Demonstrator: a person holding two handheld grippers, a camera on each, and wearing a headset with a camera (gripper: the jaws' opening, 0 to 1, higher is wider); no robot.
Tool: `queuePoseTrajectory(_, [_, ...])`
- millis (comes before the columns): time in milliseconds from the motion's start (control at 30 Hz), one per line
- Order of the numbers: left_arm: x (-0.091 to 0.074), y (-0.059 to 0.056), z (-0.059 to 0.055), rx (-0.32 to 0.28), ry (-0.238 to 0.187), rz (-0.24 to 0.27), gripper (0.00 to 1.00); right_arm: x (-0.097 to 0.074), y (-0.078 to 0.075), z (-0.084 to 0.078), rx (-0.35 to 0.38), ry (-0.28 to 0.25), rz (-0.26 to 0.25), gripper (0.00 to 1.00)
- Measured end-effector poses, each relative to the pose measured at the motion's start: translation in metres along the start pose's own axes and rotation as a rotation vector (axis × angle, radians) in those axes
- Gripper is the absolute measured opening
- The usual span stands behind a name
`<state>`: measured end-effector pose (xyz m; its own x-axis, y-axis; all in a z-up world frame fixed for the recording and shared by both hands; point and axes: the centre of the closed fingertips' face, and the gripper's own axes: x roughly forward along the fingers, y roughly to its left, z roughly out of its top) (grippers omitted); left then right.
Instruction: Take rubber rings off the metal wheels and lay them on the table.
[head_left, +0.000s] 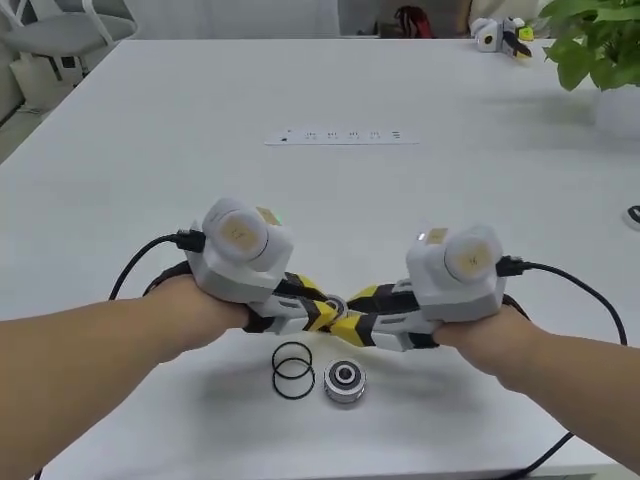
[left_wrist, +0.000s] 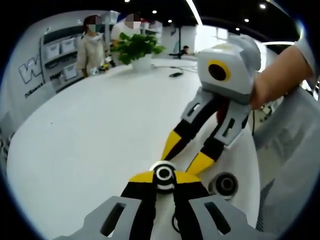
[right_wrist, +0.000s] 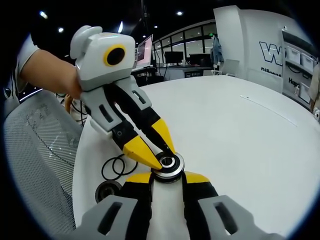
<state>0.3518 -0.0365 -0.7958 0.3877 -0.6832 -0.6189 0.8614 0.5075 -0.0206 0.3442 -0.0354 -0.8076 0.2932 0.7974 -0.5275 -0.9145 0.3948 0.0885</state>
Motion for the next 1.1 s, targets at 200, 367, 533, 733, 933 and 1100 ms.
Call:
queuePoseTrajectory(200, [0.0001, -0.0002, -0.0001, -0.001, 0.000, -0.004, 0.12, -0.0016, -0.0009, -0.0022, -0.009, 0.007, 0.005, 0.16])
queuePoseTrajectory(367, [0.0004, -0.0002, -0.0001, -0.003, -0.001, -0.004, 0.12, -0.0038, -0.0013, -0.0036, -0.006, 0.009, 0.006, 0.13])
queuePoseTrajectory(533, [0.0003, -0.0005, 0.0000, -0.003, -0.001, -0.004, 0.12, -0.0044, -0.0017, -0.0040, -0.006, 0.010, 0.008, 0.11])
queuePoseTrajectory(733, [0.0002, -0.0006, 0.0001, -0.003, -0.002, -0.003, 0.12, -0.0059, -0.0037, -0.0057, 0.001, 0.015, 0.005, 0.05])
queuePoseTrajectory(933, [0.0002, -0.0004, 0.0000, -0.003, -0.002, -0.001, 0.12, -0.0060, -0.0063, -0.0058, 0.016, 0.011, 0.001, 0.02])
queuePoseTrajectory(1100, [0.0003, 0.0000, 0.0000, 0.001, 0.001, 0.001, 0.12, -0.0070, -0.0082, -0.0055, 0.062, 0.002, -0.006, 0.00])
